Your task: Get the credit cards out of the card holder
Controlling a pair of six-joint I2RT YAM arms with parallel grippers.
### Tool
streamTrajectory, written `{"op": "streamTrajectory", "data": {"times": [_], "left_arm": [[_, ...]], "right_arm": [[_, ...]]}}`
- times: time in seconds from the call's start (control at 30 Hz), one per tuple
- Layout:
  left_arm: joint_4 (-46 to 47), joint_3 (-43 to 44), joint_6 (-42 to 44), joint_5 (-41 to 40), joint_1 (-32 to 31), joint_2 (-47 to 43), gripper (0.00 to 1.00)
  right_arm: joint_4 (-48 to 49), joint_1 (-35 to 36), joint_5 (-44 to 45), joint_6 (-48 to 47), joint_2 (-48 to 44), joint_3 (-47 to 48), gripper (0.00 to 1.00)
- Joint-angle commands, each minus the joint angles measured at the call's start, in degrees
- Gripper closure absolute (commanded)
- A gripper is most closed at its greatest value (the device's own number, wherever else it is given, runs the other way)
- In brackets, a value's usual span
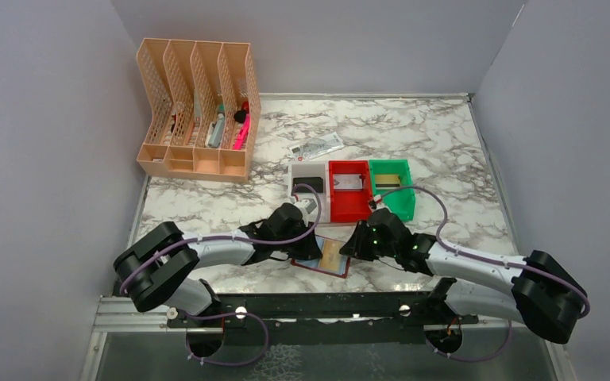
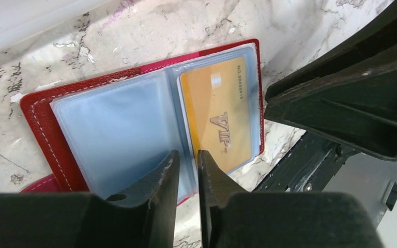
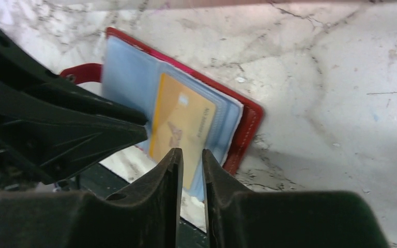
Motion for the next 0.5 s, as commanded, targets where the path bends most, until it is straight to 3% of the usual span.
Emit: {"op": "streamTrajectory", "data": {"times": [0.0, 0.47], "left_arm": [[-0.65, -0.28, 0.45, -0.67, -0.33, -2.81, 0.74], [-0.51, 0.39, 1.33, -0.29, -0.31, -2.88, 0.70]], "right_arm": [[-1.60, 0.25, -0.16, -0.88, -3.52, 0.65, 0.73], [9.70, 0.25, -7.94, 1.66, 6.54, -2.41, 0.75]]}}
